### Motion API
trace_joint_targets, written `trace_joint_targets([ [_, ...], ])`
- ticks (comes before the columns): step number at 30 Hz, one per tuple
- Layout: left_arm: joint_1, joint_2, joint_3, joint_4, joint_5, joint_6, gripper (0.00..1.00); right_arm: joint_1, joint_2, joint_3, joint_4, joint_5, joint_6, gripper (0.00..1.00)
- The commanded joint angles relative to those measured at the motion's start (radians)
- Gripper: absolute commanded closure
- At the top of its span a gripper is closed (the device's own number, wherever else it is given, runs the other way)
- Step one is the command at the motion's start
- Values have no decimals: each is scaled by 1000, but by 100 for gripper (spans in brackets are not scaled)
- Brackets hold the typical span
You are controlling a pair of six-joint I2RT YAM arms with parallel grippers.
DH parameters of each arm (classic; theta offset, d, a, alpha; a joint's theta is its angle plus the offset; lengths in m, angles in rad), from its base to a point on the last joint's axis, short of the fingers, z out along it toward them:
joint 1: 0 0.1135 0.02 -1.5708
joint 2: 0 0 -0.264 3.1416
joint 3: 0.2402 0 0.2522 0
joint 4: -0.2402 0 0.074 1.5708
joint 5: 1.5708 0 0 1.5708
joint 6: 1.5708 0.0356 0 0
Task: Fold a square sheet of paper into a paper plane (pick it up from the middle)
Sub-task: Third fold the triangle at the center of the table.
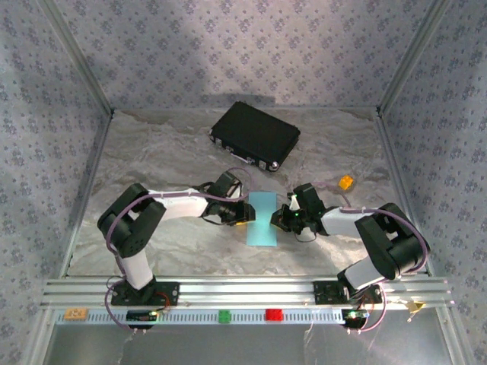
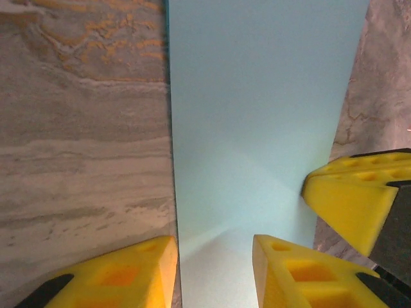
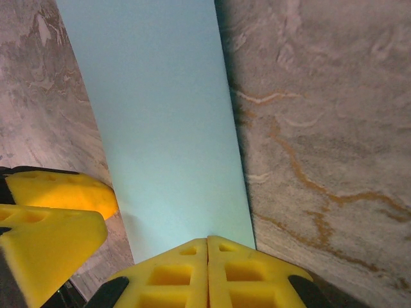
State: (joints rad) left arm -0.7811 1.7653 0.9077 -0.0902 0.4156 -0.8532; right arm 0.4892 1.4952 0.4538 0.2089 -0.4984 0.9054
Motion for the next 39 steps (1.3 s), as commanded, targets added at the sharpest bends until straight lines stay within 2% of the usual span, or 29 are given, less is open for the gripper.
trace_joint_targets([
  [1, -5, -17, 23, -72, -28, 25, 63, -9, 28, -30, -95, 49, 4, 92],
  [16, -41, 90, 112, -117, 59, 40, 63, -12, 32, -29, -98, 51, 2, 92],
  [32, -41, 75, 114, -88, 82, 24, 64, -14, 30, -29, -99, 51, 3, 92],
  [39, -34, 31, 68, 18, 104, -10, 63, -15, 28, -30, -100, 47, 1, 92],
])
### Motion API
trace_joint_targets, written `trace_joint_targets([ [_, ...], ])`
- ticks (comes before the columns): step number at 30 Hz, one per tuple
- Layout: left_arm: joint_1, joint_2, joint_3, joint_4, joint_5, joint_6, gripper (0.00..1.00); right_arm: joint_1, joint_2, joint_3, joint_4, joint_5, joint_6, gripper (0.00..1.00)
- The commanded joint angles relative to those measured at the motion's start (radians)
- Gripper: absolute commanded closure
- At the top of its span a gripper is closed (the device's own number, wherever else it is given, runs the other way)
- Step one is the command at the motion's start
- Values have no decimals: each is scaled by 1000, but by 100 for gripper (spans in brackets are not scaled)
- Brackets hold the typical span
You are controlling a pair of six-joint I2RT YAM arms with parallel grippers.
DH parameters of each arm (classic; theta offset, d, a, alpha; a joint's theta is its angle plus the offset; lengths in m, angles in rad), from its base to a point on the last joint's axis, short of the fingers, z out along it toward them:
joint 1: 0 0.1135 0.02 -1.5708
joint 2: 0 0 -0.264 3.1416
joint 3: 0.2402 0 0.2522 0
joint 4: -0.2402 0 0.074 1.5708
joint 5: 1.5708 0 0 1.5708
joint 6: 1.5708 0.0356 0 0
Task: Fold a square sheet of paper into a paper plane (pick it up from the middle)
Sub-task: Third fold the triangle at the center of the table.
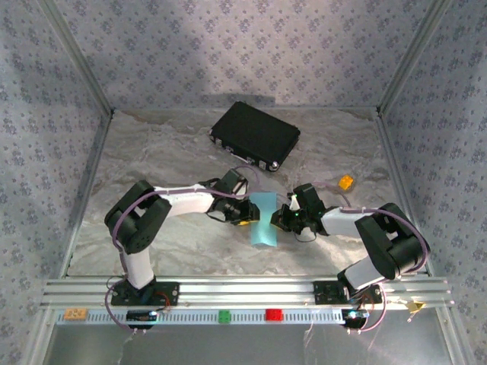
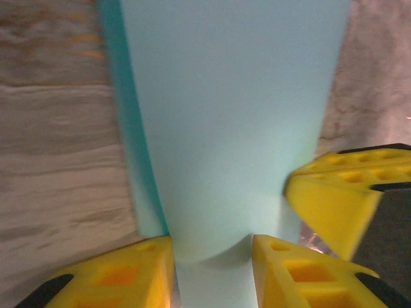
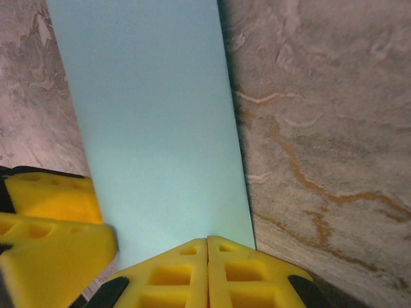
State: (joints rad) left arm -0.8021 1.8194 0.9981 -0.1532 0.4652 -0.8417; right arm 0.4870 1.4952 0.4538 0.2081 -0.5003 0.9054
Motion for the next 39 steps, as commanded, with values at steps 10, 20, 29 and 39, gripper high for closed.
trace_joint_targets([
  [10, 3, -70, -73, 130, 32, -43, 61, -13, 27, -29, -100, 49, 0, 92],
  [20, 14, -102, -110, 176, 24, -59, 58, -17, 22, -26, -105, 46, -2, 92],
  [29, 17, -95, -106, 150, 10, -58, 72, -16, 13, -22, -102, 45, -2, 91],
  [39, 21, -101, -106, 135, 15, -59, 96, -6, -75, -3, -94, 38, -11, 81],
])
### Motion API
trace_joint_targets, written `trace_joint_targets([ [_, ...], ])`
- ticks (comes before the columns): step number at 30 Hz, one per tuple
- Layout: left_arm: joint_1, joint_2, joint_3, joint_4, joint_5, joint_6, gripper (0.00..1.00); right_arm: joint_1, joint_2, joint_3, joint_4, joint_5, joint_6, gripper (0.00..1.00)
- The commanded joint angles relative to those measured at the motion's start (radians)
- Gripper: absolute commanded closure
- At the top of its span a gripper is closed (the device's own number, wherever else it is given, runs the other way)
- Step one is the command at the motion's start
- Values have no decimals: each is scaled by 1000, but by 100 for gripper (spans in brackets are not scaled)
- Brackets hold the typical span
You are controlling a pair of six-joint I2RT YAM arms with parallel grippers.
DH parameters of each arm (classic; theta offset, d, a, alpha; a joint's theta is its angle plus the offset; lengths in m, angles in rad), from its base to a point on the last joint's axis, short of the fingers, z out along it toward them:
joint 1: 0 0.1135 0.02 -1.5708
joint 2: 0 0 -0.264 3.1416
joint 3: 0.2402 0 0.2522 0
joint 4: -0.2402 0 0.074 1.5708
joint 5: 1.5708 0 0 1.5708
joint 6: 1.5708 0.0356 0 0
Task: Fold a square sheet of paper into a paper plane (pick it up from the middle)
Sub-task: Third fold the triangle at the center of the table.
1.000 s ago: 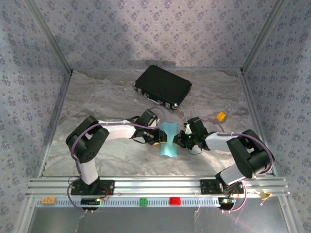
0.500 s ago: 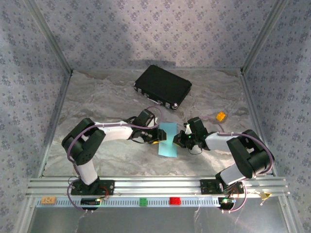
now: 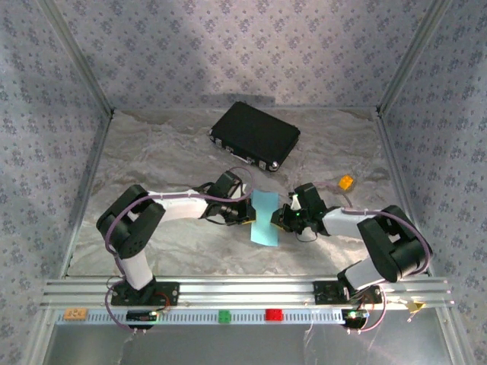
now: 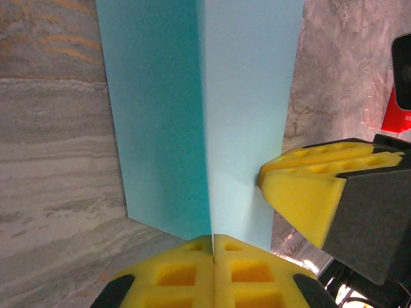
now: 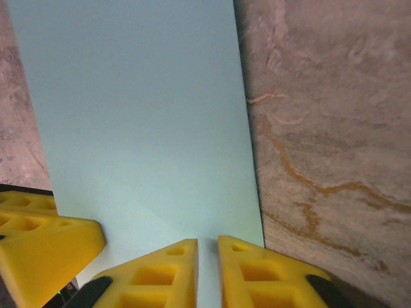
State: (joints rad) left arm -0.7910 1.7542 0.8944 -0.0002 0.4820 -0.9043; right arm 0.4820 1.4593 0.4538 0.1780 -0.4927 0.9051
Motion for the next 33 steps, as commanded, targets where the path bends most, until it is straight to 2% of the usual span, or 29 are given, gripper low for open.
trace_joint_targets([
  [1, 10, -38, -4, -23, -1, -2, 97, 2, -62, 3, -89, 43, -16, 79],
  [5, 15, -52, 4, -75, -1, -25, 98, 53, -192, 39, -237, 150, -87, 69],
  [8, 15, -73, 0, -90, 6, -41, 98, 96, -289, 45, -279, 201, -139, 66],
  [13, 16, -101, -16, -96, 8, -60, 98, 229, -415, 29, -232, 287, -262, 49],
  [17, 15, -119, -22, -98, 1, -67, 98, 388, -501, -14, -150, 464, -438, 45],
  [18, 16, -122, -22, -99, 1, -68, 98, 420, -511, -24, -138, 505, -469, 39],
  [19, 16, -122, -20, -99, 1, -71, 98, 448, -511, -35, -120, 539, -510, 34],
  [26, 15, -115, -17, -95, 2, -74, 98, 646, -448, -64, -33, 714, -748, 34],
  [33, 16, -109, -20, -84, 6, -81, 98, 769, -296, -37, 21, 887, -850, 32],
])
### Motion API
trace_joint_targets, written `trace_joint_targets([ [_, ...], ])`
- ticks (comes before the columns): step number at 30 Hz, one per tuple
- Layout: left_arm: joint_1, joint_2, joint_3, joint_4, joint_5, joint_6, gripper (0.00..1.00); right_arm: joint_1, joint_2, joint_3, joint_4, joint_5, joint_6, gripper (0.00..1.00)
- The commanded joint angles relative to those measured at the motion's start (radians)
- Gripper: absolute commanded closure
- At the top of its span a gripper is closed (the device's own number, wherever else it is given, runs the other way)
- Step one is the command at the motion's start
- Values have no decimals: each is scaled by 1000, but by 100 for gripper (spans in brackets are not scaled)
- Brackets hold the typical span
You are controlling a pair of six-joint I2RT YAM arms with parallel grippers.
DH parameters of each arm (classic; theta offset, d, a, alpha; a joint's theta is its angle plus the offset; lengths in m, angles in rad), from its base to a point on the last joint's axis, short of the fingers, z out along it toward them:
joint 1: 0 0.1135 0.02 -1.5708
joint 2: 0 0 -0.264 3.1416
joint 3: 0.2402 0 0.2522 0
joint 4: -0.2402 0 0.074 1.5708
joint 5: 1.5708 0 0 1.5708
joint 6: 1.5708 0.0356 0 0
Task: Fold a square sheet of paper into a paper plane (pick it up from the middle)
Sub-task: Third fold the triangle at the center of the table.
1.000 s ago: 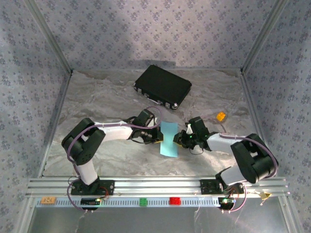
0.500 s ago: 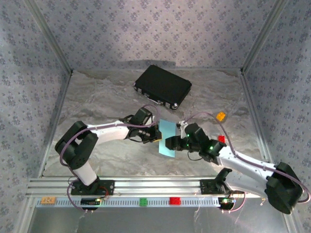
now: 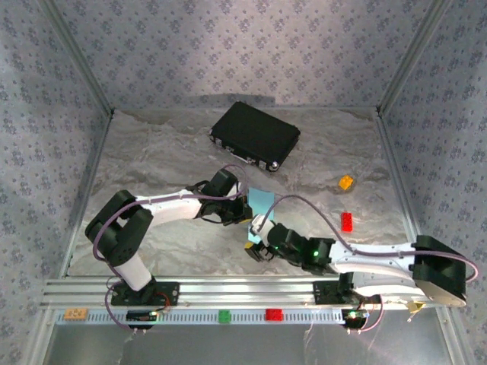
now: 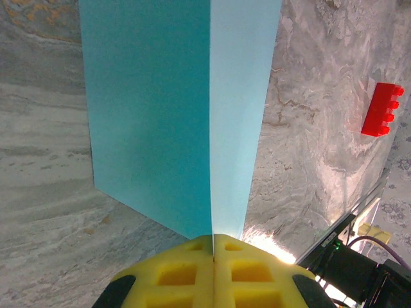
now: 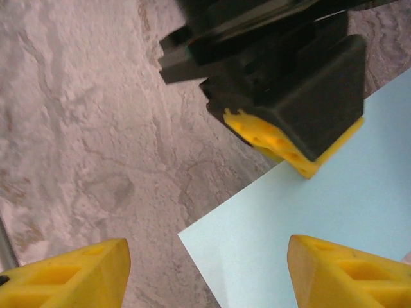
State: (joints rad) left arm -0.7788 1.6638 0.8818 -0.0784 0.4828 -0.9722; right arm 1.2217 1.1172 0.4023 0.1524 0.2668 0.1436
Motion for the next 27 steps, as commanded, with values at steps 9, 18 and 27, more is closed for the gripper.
trace_joint_targets([
  [9, 3, -16, -6, -4, 5, -14, 98, 140, 275, 104, 63, 413, -119, 31],
  [18, 3, -16, -7, -3, 4, -13, 98, 162, 273, 90, 43, 481, -78, 57],
  [27, 3, -20, -9, 3, 2, -14, 98, 155, 233, 56, 36, 435, -52, 69],
])
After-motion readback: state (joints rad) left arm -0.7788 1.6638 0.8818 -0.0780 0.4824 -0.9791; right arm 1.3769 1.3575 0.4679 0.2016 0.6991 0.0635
